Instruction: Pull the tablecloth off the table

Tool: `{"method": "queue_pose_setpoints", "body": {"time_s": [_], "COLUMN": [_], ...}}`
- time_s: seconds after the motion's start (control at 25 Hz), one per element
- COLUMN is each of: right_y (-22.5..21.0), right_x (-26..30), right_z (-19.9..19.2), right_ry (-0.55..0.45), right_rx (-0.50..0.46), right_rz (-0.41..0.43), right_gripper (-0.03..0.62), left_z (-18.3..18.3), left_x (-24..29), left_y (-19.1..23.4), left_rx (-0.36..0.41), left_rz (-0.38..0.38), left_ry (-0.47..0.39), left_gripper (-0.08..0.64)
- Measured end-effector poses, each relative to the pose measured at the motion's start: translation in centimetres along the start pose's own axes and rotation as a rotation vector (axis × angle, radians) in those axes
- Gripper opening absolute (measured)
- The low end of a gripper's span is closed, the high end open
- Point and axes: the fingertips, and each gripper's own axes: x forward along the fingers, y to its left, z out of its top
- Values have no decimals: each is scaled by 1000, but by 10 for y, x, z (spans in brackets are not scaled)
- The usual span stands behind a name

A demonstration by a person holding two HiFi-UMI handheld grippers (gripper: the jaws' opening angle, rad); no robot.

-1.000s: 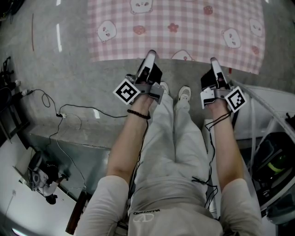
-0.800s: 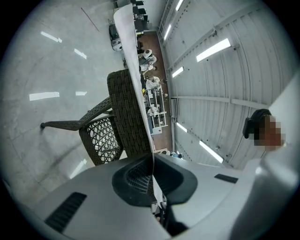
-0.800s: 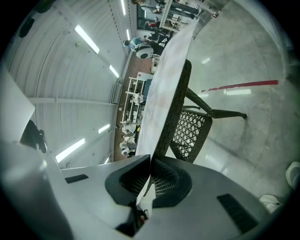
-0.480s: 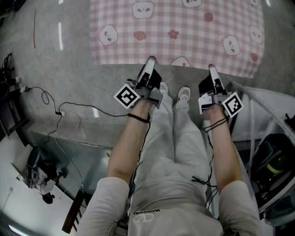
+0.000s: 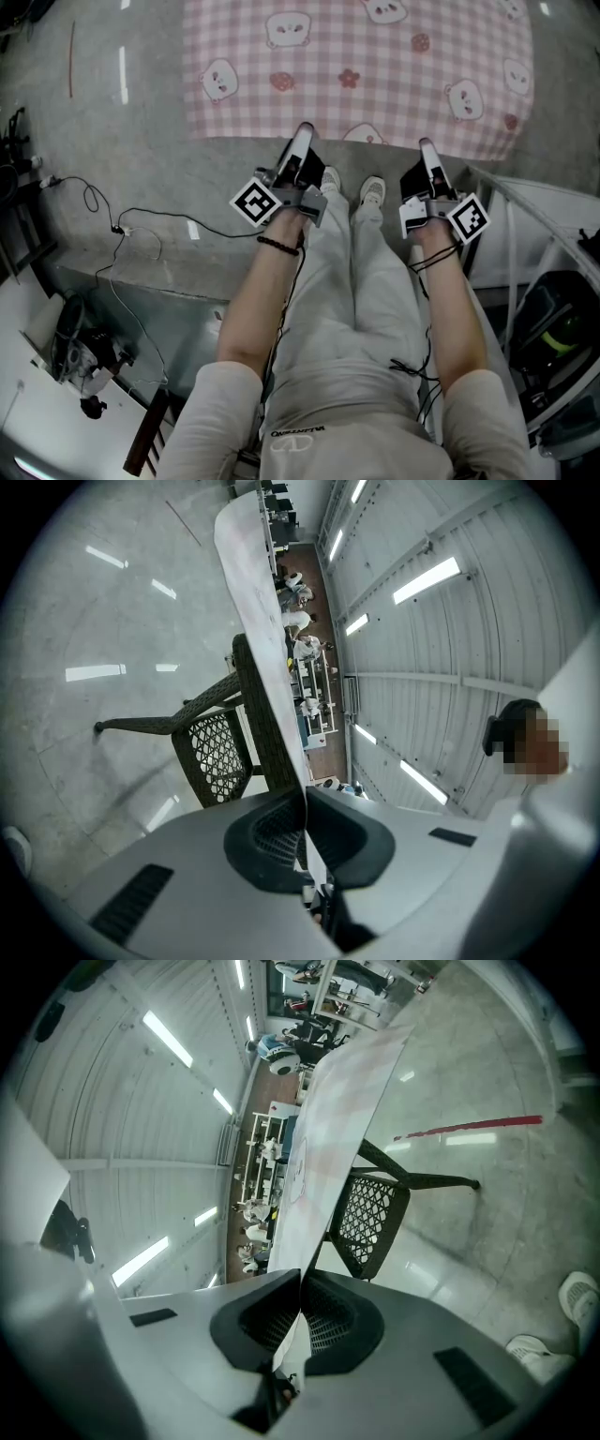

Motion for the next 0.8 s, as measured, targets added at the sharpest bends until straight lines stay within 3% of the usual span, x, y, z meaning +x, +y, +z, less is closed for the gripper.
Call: {"method": "queue_pose_setpoints", "body": {"time_s": [0.8], "right_y": [-3], "right_x": [1], "right_z": [-2], "right_ry": [1], "right_rx": [-18], "right_rz": [21], "right_gripper": [11], "left_z": [-2], "left_x": [-1], "left_y": [11], "left_rx": [-4], "left_rz": [-23], "left_ry": [2], "left_gripper": [3]}}
